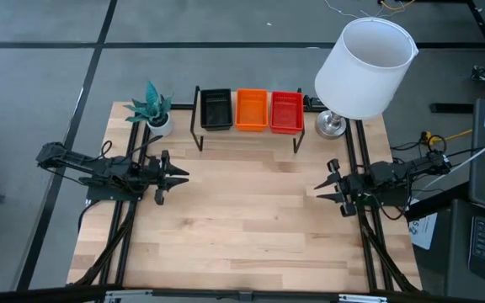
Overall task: Stack baskets on shelf by color
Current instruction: Return to Home Position
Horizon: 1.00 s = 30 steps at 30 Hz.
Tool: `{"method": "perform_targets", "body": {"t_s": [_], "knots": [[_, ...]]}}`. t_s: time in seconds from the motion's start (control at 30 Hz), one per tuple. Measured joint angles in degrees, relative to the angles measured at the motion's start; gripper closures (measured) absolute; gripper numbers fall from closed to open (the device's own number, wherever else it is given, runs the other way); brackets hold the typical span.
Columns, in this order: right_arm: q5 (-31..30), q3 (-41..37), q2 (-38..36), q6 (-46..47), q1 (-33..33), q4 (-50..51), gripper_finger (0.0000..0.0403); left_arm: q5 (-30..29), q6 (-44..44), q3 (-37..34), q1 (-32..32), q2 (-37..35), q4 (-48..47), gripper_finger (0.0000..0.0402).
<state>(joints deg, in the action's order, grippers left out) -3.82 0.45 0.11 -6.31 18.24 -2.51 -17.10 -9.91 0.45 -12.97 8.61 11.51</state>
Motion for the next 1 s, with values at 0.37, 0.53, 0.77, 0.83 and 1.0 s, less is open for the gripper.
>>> {"method": "perform_targets", "body": {"t_s": [0.37,0.53,0.77,0.83,1.0], "knots": [[0.5,0.0,0.1,0.0,0.0,0.5,0.0289,0.0,0.0,0.0,0.0,0.0,0.0,0.0308],[0.5,0.0,0.1,0.0,0.0,0.5,0.0289,0.0,0.0,0.0,0.0,0.0,0.0,0.0308],[0.5,0.0,0.1,0.0,0.0,0.5,0.0289,0.0,0.0,0.0,0.0,0.0,0.0,0.0308],[0.5,0.0,0.1,0.0,0.0,0.5,0.0289,0.0,0.0,0.0,0.0,0.0,0.0,0.0308],[0.5,0.0,0.1,0.0,0.0,0.5,0.0289,0.0,0.0,0.0,0.0,0.0,0.0,0.0308]]}}
